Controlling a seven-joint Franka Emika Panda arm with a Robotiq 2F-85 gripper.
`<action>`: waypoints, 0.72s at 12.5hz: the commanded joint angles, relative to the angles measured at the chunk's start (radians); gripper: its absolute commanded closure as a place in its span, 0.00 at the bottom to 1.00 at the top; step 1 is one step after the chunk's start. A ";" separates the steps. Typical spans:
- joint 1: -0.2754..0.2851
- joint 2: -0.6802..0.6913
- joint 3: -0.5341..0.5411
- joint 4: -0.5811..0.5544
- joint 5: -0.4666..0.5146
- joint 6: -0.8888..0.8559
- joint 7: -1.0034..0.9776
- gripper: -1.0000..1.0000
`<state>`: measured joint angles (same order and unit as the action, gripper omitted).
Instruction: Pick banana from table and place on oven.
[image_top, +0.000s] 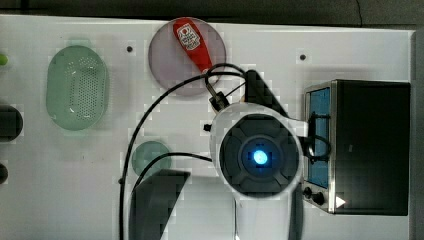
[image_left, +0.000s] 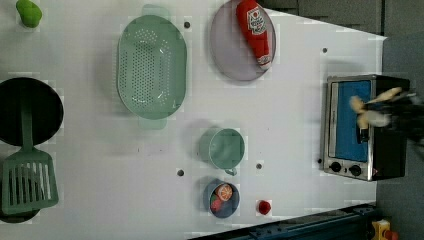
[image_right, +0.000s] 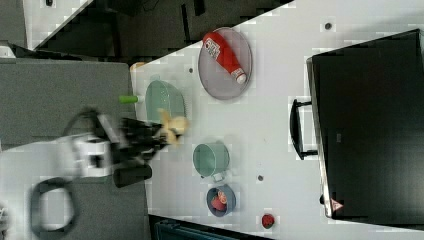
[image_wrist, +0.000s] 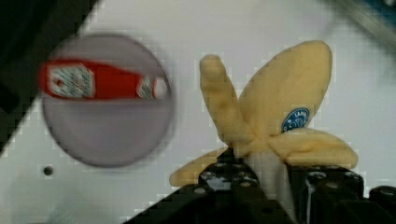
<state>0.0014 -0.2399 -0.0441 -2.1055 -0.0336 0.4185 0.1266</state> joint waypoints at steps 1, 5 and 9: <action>-0.025 0.024 -0.036 0.071 0.005 -0.156 0.033 0.74; -0.050 0.096 -0.174 0.219 -0.026 -0.198 -0.164 0.74; -0.059 0.221 -0.353 0.296 -0.044 -0.176 -0.461 0.74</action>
<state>-0.0247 -0.0395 -0.3914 -1.8301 -0.0666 0.2529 -0.2020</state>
